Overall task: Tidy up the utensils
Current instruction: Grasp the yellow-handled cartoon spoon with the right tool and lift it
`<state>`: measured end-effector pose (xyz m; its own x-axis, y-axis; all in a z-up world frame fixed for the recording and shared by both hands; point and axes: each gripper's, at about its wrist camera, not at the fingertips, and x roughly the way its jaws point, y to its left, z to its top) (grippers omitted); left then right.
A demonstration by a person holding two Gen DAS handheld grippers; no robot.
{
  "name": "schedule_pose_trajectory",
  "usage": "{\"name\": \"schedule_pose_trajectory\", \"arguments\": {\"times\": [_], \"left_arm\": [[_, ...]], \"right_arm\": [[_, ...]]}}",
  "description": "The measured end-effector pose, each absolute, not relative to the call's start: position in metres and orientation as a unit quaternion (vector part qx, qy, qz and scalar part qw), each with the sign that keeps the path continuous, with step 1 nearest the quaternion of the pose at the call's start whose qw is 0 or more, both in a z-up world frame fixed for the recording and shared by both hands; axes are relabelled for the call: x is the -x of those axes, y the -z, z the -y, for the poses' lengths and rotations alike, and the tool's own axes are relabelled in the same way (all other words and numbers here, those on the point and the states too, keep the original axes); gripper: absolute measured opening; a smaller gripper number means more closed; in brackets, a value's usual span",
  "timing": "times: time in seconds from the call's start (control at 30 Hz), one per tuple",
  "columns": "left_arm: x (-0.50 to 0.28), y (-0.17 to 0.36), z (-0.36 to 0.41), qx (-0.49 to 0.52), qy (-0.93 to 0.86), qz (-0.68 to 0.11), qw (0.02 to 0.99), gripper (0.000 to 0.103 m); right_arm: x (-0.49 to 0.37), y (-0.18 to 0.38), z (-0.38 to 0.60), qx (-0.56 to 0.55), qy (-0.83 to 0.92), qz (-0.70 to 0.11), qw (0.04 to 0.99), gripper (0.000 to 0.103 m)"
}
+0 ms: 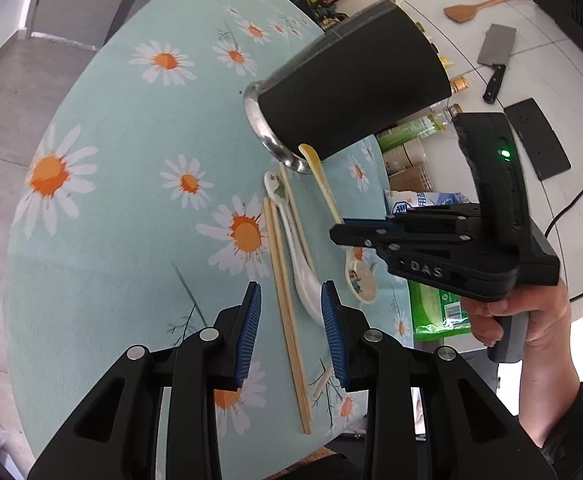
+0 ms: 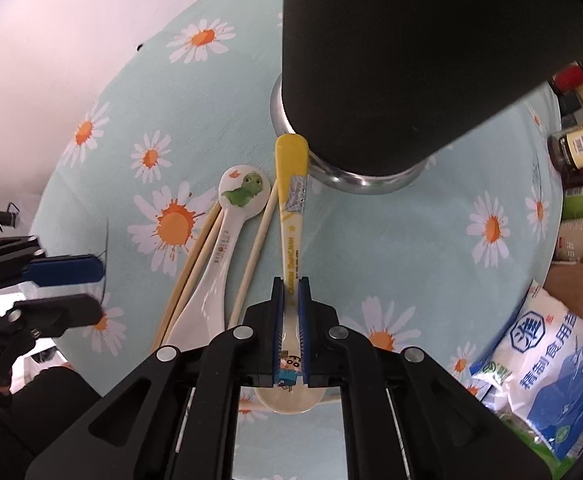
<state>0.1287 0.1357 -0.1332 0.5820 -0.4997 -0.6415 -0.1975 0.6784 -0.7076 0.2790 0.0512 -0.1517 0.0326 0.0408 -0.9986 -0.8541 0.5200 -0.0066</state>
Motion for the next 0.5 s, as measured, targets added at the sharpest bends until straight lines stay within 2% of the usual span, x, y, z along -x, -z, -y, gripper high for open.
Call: {"name": "schedule_pose_trajectory", "arguments": {"times": [0.33, 0.5], "left_arm": [[-0.152, 0.131, -0.119, 0.411, 0.114, -0.467, 0.775, 0.03], [-0.167, 0.143, -0.111, 0.433, 0.089, -0.514, 0.735, 0.03]], "right_arm": [[-0.275, 0.106, -0.011, 0.259, -0.417, -0.579, 0.651, 0.008], [-0.277, 0.082, 0.015, 0.217, -0.452, -0.56, 0.66, 0.008]]}}
